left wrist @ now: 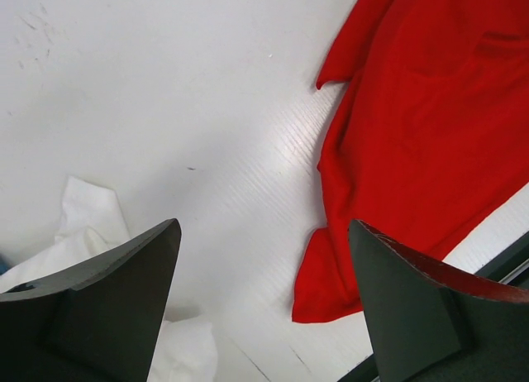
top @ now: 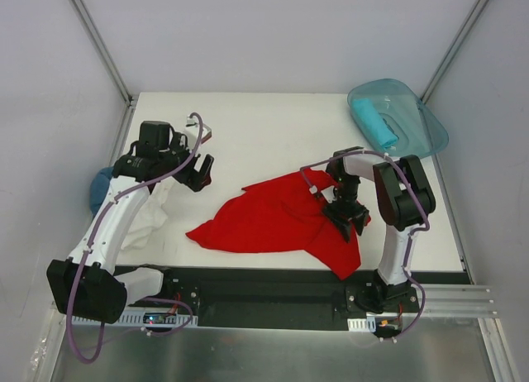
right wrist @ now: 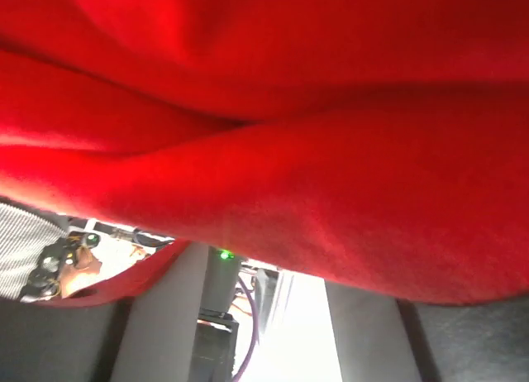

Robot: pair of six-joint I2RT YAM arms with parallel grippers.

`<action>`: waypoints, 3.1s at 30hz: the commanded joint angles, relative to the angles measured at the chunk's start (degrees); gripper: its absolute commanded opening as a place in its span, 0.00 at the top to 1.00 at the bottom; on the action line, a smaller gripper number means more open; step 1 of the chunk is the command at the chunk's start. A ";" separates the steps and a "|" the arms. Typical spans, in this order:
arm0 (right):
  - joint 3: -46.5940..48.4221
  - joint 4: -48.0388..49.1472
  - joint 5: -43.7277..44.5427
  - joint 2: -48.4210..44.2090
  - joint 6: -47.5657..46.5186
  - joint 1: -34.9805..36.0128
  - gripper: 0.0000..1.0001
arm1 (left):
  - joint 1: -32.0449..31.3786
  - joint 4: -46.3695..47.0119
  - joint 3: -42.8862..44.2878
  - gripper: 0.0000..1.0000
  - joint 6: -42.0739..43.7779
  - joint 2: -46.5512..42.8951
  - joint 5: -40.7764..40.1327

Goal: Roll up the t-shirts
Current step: Flatten out the T-shirt at the center of the board.

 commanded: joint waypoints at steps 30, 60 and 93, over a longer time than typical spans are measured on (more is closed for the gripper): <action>27.95 -7.50 -16.53 -4.25 7.57 11.27 0.52 | 1.87 -0.08 4.78 0.19 -0.55 2.13 4.47; 13.78 -6.27 -18.53 -33.53 7.66 -49.56 0.35 | -58.68 17.67 43.01 0.39 -2.05 59.51 0.28; 15.29 -3.74 -24.61 -32.38 6.86 -37.28 0.36 | -30.23 9.51 20.55 1.00 -11.54 31.31 8.36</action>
